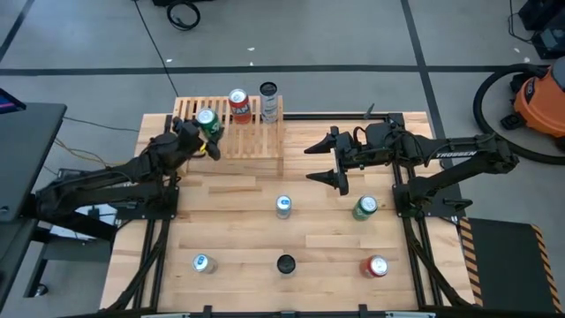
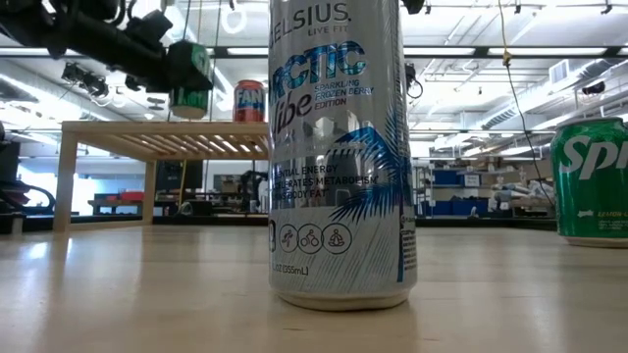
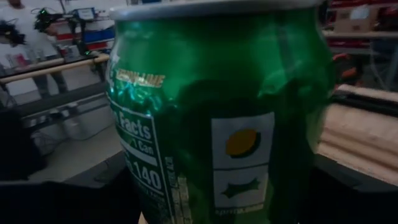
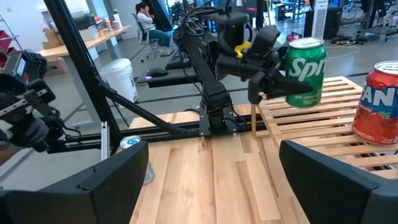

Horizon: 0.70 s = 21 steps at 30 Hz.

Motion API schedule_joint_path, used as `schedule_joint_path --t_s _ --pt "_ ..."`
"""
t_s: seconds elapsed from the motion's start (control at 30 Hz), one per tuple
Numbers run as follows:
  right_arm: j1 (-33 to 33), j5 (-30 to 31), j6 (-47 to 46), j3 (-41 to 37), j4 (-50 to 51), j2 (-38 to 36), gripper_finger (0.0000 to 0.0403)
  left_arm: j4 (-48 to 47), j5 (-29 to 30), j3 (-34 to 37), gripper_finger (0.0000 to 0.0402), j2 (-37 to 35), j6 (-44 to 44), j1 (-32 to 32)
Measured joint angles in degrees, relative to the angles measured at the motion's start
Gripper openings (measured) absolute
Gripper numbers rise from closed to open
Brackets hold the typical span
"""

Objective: Place canned beverage on shelf
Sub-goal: Put the top green soda can on the shelf

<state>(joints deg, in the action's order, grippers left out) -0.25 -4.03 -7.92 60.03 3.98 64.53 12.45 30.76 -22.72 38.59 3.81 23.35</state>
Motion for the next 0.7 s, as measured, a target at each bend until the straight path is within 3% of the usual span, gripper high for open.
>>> schedule_joint_path --t_s 0.33,0.7 --pt "0.0 0.0 0.0 0.0 0.0 0.0 0.0372 0.4 -0.8 0.7 0.0312 0.0 1.6 6.7" --pt "0.0 0.1 0.0 0.0 0.0 0.0 0.0372 -0.1 -9.5 0.7 0.0312 0.0 -2.7 13.6"
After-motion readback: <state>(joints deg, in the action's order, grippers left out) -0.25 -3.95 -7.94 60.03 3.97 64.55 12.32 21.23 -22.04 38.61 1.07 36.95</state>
